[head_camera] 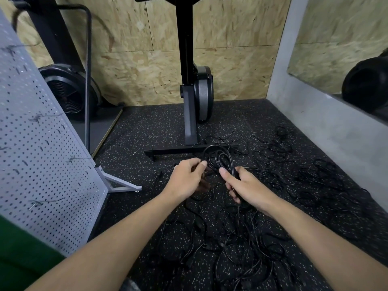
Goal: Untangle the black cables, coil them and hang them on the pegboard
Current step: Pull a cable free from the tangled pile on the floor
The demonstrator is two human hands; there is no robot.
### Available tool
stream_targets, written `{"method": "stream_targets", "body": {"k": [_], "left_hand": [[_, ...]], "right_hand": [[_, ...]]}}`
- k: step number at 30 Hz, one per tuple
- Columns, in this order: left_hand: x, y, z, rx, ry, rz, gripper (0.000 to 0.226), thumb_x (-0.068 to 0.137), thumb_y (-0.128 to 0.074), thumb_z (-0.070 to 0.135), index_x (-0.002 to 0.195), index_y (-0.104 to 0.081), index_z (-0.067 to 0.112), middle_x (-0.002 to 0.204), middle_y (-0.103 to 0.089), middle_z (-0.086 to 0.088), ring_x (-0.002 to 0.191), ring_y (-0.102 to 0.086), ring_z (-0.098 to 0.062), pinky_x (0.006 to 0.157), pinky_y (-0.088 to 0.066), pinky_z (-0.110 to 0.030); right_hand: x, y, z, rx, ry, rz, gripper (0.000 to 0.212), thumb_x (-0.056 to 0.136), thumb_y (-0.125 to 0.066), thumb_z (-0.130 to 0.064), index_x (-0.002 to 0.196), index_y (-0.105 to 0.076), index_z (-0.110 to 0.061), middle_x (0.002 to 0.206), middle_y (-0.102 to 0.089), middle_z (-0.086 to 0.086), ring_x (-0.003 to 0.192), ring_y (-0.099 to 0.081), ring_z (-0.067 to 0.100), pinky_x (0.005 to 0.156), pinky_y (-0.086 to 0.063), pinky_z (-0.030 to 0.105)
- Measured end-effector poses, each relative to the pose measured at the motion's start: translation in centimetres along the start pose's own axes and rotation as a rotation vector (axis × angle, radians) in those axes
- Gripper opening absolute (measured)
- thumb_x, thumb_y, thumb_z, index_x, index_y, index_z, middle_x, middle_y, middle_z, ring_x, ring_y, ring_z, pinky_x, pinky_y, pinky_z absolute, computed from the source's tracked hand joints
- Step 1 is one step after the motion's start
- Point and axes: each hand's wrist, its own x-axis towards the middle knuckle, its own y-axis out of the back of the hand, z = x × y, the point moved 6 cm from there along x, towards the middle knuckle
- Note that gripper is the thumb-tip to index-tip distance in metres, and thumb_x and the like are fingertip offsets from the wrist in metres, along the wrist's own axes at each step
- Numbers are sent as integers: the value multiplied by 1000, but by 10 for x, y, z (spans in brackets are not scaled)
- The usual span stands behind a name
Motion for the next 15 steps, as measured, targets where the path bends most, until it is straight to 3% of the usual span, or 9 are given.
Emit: {"method": "stream_targets", "body": {"k": [2,5,9,11,15], "left_hand": [[3,9,4,91,-90,91,35,108,-54,37,83,-71,18,63,-61,9,54,-61,-2,57,-46,-21],[5,24,14,178,-216,201,26,104,-61,35,89,-78,21,68,-63,19,63,-58,9,62,-40,-9],[14,41,13,155,-237,228,17,98,-71,35,97,-83,23,73,-73,9,69,-65,-4,64,-46,-12],[23,46,0,152,-175,220,13,95,-75,35,93,-84,25,72,-74,9,63,-62,-1,60,-45,-11],[30,38,-27,202,-55,152,10,91,-80,28,85,-84,22,78,-77,8,60,-59,6,58,-43,-5]], "right_hand": [[-1,2,-4,-1,-7,-29,52,98,-47,-68,111,-48,-17,83,-58,0,64,-52,12,60,-48,30],[-5,6,-3,-258,37,-113,47,100,-41,-66,103,-53,-21,82,-58,-2,63,-51,11,62,-46,32],[-18,0,-4,-475,152,-302,9,103,-47,-58,103,-52,-51,98,-67,-10,79,-61,5,83,-53,36],[-24,-4,-16,-494,232,-313,19,102,-49,-59,114,-54,-47,110,-71,-7,91,-67,10,91,-54,37],[-27,2,-35,-455,361,-212,40,96,-48,-68,120,-56,-36,98,-70,-4,83,-66,13,75,-53,35]]}}
